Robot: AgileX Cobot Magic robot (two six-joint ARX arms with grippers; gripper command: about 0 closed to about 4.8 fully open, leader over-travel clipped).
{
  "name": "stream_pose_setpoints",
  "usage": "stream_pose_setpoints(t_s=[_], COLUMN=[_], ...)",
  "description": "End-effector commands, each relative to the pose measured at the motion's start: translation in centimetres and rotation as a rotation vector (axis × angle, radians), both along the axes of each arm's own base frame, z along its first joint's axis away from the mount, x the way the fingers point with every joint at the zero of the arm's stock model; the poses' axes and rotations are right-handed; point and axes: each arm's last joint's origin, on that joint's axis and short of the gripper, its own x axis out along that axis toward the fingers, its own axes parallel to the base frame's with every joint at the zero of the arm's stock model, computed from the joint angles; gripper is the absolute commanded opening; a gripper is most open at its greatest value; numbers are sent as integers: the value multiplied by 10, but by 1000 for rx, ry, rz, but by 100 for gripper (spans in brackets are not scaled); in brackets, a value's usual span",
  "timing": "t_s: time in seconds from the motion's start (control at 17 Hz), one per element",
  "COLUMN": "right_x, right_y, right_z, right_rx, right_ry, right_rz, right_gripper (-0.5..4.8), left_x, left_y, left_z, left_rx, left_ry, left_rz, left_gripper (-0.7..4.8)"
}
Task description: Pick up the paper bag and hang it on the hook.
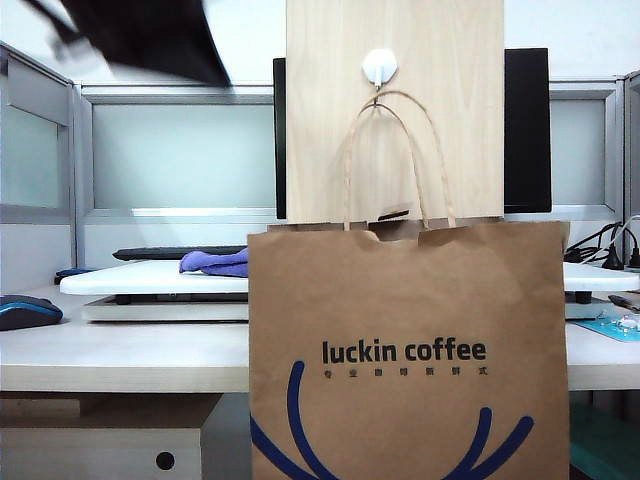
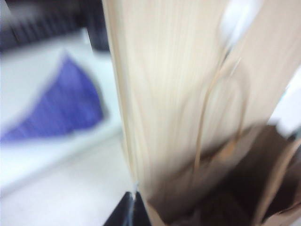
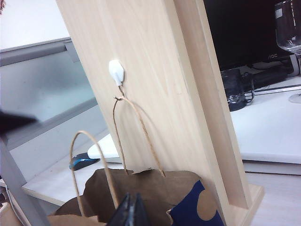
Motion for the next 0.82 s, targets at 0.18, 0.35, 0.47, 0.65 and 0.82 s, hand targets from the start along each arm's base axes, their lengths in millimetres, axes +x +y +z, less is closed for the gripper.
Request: stream_pose_setpoints(t_s=[0.18,0.35,0.47,0.65,0.82], right_x=[0,0,0,0,1], right_y=[0,0,0,0,0], right_z=[-1,-1,-1,-1,-3], right_rx=[0,0,0,-2,-2], right_ry=[-4,-4,-3,-4,16], right_rz=[0,0,1,7,9], right_gripper=[0,0,0,0,0], left_x=[-61,-113,-150,-174,-177], left_y=[52,98,127,143,142], left_z=[25,20,15,20,16], left_rx=[-116,-242,-365,-410,-377], left_ry=[-95,-180,-242,-230,-195], left_rz=[13,49,-1,-102,-206], left_gripper=[-6,-6,-6,-5,-5])
